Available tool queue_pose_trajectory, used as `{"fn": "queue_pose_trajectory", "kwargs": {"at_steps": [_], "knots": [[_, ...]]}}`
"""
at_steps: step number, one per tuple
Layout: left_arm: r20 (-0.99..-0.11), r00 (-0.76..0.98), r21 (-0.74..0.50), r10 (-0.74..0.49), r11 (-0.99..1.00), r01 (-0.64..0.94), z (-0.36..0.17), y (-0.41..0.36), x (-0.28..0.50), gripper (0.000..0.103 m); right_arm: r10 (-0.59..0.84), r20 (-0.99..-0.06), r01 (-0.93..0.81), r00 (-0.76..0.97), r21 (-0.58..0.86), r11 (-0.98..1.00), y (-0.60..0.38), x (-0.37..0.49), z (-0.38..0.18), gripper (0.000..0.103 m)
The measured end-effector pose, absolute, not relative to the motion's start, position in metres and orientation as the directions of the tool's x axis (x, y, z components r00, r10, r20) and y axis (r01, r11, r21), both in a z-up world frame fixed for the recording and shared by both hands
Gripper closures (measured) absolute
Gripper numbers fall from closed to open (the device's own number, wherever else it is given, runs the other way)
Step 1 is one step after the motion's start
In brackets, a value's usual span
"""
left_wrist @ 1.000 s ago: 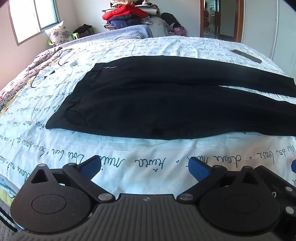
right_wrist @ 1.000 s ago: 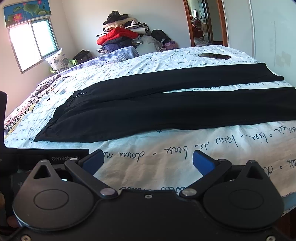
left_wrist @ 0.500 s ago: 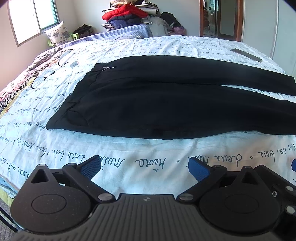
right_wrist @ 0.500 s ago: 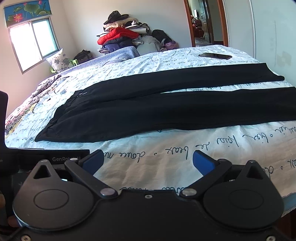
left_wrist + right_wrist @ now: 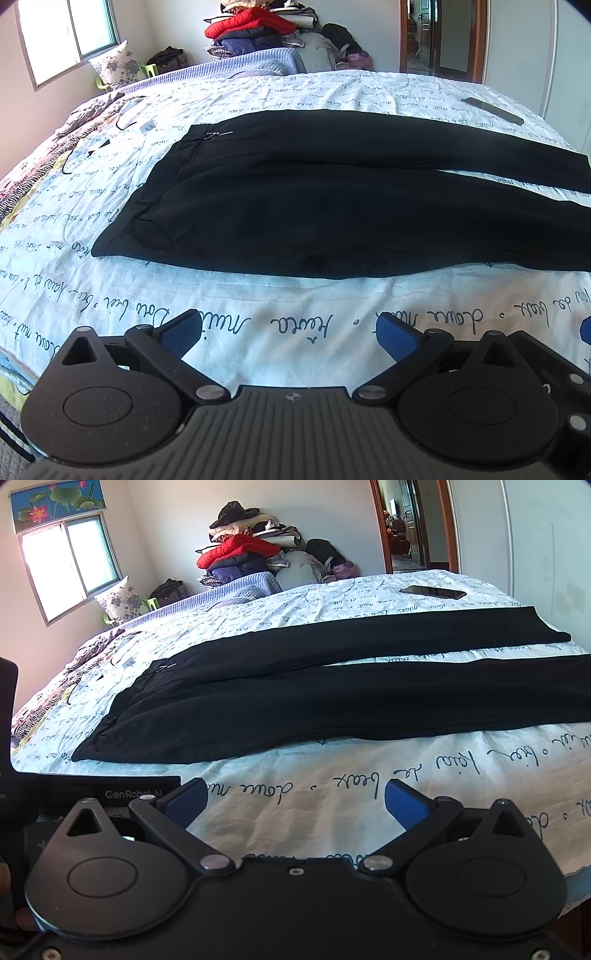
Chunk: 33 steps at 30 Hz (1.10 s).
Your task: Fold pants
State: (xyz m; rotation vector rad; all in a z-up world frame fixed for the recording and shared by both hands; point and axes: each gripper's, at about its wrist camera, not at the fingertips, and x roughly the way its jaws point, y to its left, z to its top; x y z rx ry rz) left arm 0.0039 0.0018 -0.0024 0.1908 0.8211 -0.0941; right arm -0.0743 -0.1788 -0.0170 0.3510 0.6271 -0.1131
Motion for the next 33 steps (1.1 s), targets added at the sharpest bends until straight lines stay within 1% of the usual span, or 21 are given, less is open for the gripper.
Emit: {"fn": "queue_pose_trajectory", "kwargs": {"at_steps": [22, 28, 33], "knots": [[-0.737, 0.676, 0.138, -0.001, 0.979, 0.152, -0.004, 0.002, 0.007, 0.000, 0.032, -0.581, 0.183, 0.813, 0.308, 0.933, -0.178, -0.072, -0.018, 0.000], [-0.719, 0.695, 0.134, 0.009, 0.983, 0.127, 0.003, 0.005, 0.020, 0.000, 0.101, -0.537, 0.113, 0.838, 0.352, 0.929, -0.185, -0.063, -0.005, 0.000], [-0.712, 0.702, 0.156, 0.036, 0.982, 0.108, 0.006, 0.011, 0.037, 0.000, 0.096, -0.519, 0.078, 0.850, 0.303, 0.950, -0.193, -0.044, 0.005, 0.000]]}}
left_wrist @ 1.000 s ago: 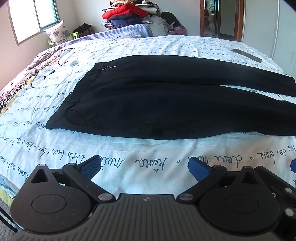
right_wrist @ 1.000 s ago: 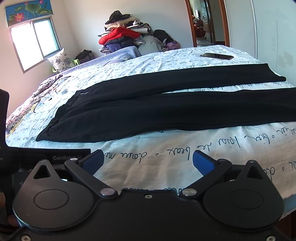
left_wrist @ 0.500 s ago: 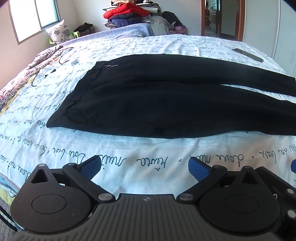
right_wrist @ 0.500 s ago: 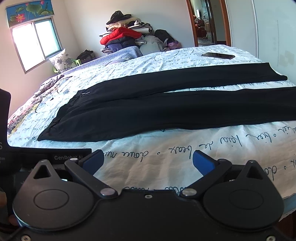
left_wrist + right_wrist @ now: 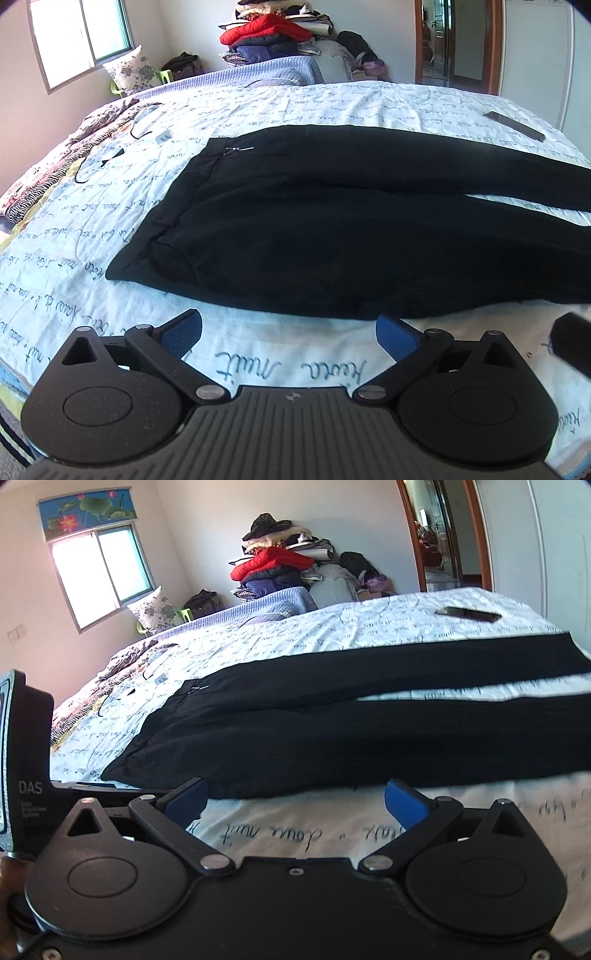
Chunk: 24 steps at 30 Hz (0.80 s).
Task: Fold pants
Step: 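Move both tools to the pants waistband and close both grippers on it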
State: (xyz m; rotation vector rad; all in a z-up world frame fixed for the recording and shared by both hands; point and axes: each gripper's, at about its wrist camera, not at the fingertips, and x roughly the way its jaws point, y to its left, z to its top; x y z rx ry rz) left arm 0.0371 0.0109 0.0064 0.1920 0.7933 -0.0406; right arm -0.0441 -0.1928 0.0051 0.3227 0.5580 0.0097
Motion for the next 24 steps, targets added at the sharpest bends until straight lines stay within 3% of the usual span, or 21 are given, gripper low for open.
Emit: {"fn": "queue_pose_trajectory", "kwargs": {"at_steps": [5, 8, 11, 15, 19, 24], "knots": [[-0.719, 0.694, 0.106, 0.022, 0.991, 0.078, 0.017, 0.039, 0.077, 0.000, 0.148, -0.399, -0.084, 0.905, 0.172, 0.981, -0.206, -0.017, 0.022, 0.000], [-0.718, 0.696, 0.044, 0.023, 0.999, 0.012, 0.030, 0.072, 0.117, 0.000, 0.185, -0.336, -0.195, 0.923, 0.006, 0.981, -0.209, 0.013, 0.033, 0.000], [-0.691, 0.719, 0.073, 0.072, 0.997, -0.029, 0.040, 0.099, 0.162, 0.001, 0.202, -0.379, -0.258, 0.903, -0.103, 0.961, -0.213, 0.062, 0.034, 0.000], [-0.641, 0.753, 0.248, 0.149, 0.969, 0.020, 0.039, 0.116, 0.223, 0.002, 0.254, -0.491, -0.305, 0.833, -0.025, 0.952, -0.224, 0.138, 0.031, 0.000], [-0.670, 0.740, 0.305, 0.053, 0.929, 0.210, 0.024, 0.126, 0.275, 0.004, 0.316, -0.569, -0.366, 0.759, 0.029, 0.930, -0.225, 0.201, 0.018, 0.000], [-0.717, 0.692, 0.272, -0.084, 0.880, 0.389, -0.001, 0.137, 0.323, 0.007, 0.368, -0.644, -0.457, 0.671, 0.031, 0.889, -0.219, 0.269, 0.003, 0.000]]}}
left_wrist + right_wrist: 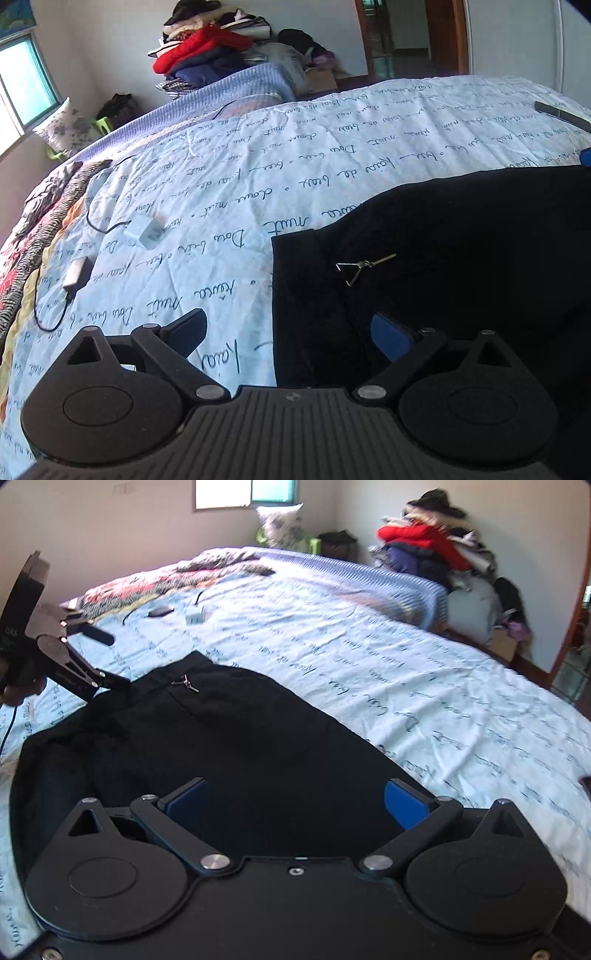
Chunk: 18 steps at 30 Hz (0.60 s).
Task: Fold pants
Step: 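Move both tools to the pants waistband and close both grippers on it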
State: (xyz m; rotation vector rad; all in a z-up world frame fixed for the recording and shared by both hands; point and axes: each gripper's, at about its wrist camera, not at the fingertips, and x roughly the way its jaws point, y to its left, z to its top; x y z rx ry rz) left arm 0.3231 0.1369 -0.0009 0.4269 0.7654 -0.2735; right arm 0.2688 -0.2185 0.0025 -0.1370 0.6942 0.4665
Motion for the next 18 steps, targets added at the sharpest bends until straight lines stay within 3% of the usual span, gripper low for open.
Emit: {"fn": "queue_pose_trajectory", "kwargs": {"at_steps": [8, 18], "knots": [[-0.782, 0.565, 0.124, -0.263, 0.823, 0.554, -0.023, 0.147, 0.394, 0.006, 0.432, -0.716, -0.593, 0.549, 0.030, 0.805, -0.193, 0.345, -0.019, 0.001], [-0.792, 0.442, -0.006, -0.421, 0.730, 0.683, -0.041, 0.144, 0.447, 0.001, 0.464, -0.799, -0.690, 0.383, 0.086, 0.719, -0.192, 0.420, -0.040, 0.002]]}}
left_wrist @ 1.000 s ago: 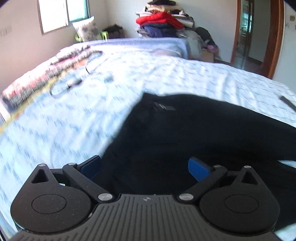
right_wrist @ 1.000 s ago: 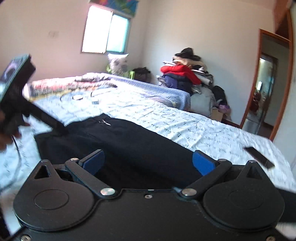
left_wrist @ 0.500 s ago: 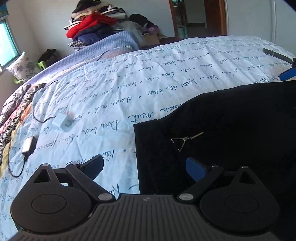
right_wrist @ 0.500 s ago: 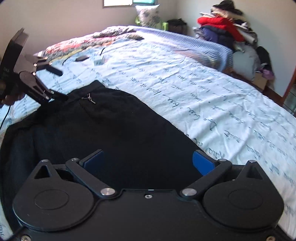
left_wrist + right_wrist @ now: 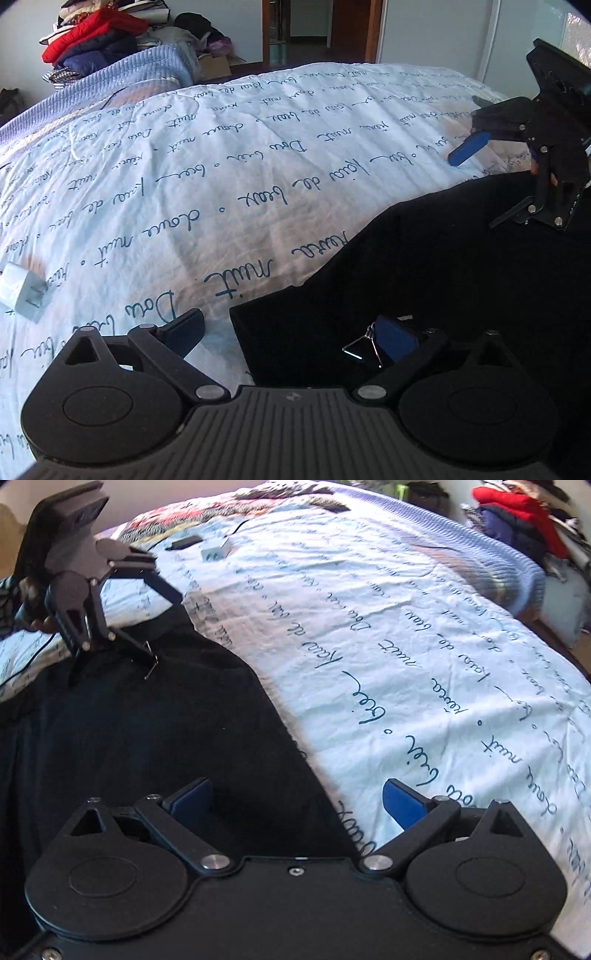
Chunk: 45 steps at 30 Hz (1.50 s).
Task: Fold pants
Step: 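Move both tools to the pants waistband and close both grippers on it, then lift the waistband with both grippers and carry it over the pant legs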
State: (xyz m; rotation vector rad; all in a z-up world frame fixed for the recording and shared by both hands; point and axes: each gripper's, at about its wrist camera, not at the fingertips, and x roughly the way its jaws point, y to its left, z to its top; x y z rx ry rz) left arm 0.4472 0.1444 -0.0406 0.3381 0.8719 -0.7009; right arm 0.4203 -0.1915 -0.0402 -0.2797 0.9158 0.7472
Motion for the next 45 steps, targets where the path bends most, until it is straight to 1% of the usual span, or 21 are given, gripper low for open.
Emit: {"fn": "queue_pose_trajectory", "kwargs": {"at_steps": [2, 3, 4, 5, 7, 8, 9, 10, 11, 12, 17, 20, 22, 23, 25, 29, 33, 37, 39, 41, 45], "knots": [[-0.797, 0.392, -0.064, -0.459, 0.710, 0.701, -0.044, 0.143, 0.452, 0.002, 0.493, -0.808, -0.707, 0.322, 0.141, 0.693, -0.193, 0.428, -0.043, 0.007], [-0.799, 0.374, -0.084, -0.472, 0.703, 0.706, -0.045, 0.142, 0.453, 0.006, 0.504, -0.807, -0.714, 0.308, 0.154, 0.683, -0.193, 0.428, -0.042, 0.016], [-0.798, 0.366, -0.099, -0.479, 0.703, 0.704, -0.044, 0.142, 0.452, 0.008, 0.523, -0.801, -0.721, 0.291, 0.175, 0.670, -0.194, 0.428, -0.040, 0.029], [-0.796, 0.377, -0.092, -0.473, 0.711, 0.698, -0.043, 0.141, 0.451, 0.015, 0.541, -0.794, -0.727, 0.276, 0.196, 0.658, -0.195, 0.426, -0.038, 0.037], [-0.787, 0.396, -0.090, -0.474, 0.723, 0.685, -0.039, 0.145, 0.449, 0.031, 0.555, -0.785, -0.732, 0.273, 0.205, 0.650, -0.196, 0.423, -0.035, 0.065], [-0.780, 0.423, -0.081, -0.461, 0.744, 0.663, -0.036, 0.149, 0.448, 0.056, 0.558, -0.784, -0.730, 0.271, 0.210, 0.650, -0.197, 0.422, -0.035, 0.071], [-0.783, 0.426, -0.089, -0.453, 0.760, 0.644, -0.034, 0.153, 0.449, 0.058, 0.553, -0.783, -0.730, 0.285, 0.196, 0.654, -0.197, 0.421, -0.034, 0.080], [-0.780, 0.420, -0.126, -0.464, 0.774, 0.621, -0.033, 0.156, 0.449, 0.060, 0.545, -0.781, -0.726, 0.304, 0.180, 0.663, -0.197, 0.419, -0.033, 0.086], [-0.774, 0.418, -0.158, -0.477, 0.783, 0.602, -0.032, 0.158, 0.448, 0.065, 0.538, -0.779, -0.719, 0.323, 0.168, 0.674, -0.196, 0.418, -0.032, 0.091], [-0.768, 0.431, -0.154, -0.474, 0.789, 0.595, -0.030, 0.158, 0.445, 0.066, 0.533, -0.773, -0.717, 0.343, 0.151, 0.681, -0.195, 0.416, -0.030, 0.094], [-0.721, 0.583, 0.004, -0.375, 0.839, 0.545, -0.019, 0.141, 0.421, 0.066, 0.425, -0.756, -0.678, 0.498, -0.034, 0.734, -0.179, 0.401, -0.021, 0.095], [-0.682, 0.646, 0.067, -0.344, 0.849, 0.524, -0.015, 0.138, 0.421, 0.066, 0.338, -0.713, -0.620, 0.614, -0.171, 0.766, -0.170, 0.389, -0.014, 0.096], [-0.720, 0.623, 0.054, -0.305, 0.871, 0.488, -0.022, 0.139, 0.429, 0.067, 0.311, -0.672, -0.580, 0.673, -0.218, 0.785, -0.164, 0.377, -0.008, 0.097], [-0.707, 0.636, 0.053, -0.310, 0.873, 0.484, -0.018, 0.140, 0.424, 0.068, 0.296, -0.648, -0.567, 0.702, -0.256, 0.783, -0.160, 0.366, -0.003, 0.097], [-0.641, 0.693, 0.103, -0.331, 0.858, 0.504, -0.003, 0.142, 0.400, 0.069, 0.258, -0.588, -0.539, 0.766, -0.371, 0.756, -0.151, 0.337, 0.005, 0.097], [-0.579, 0.734, 0.148, -0.355, 0.840, 0.523, 0.028, 0.154, 0.355, 0.068, 0.270, -0.500, -0.515, 0.823, -0.457, 0.725, -0.143, 0.271, 0.028, 0.097], [-0.544, 0.760, 0.186, -0.356, 0.832, 0.523, 0.045, 0.165, 0.298, 0.069, 0.333, -0.461, -0.546, 0.823, -0.477, 0.689, -0.135, 0.205, 0.044, 0.097], [-0.531, 0.768, 0.175, -0.358, 0.841, 0.512, 0.042, 0.183, 0.234, 0.070, 0.404, -0.478, -0.613, 0.780, -0.458, 0.644, -0.122, 0.149, 0.038, 0.097], [-0.546, 0.761, 0.160, -0.350, 0.848, 0.504, 0.033, 0.190, 0.209, 0.071, 0.434, -0.491, -0.648, 0.755, -0.462, 0.605, -0.113, 0.123, 0.027, 0.097], [-0.582, 0.742, 0.145, -0.334, 0.855, 0.499, 0.019, 0.196, 0.188, 0.072, 0.459, -0.517, -0.685, 0.723, -0.453, 0.570, -0.104, 0.100, 0.016, 0.097], [-0.635, 0.715, 0.151, -0.292, 0.861, 0.486, -0.009, 0.207, 0.161, 0.073, 0.476, -0.564, -0.732, 0.675, -0.425, 0.533, -0.093, 0.078, -0.008, 0.097]]}}
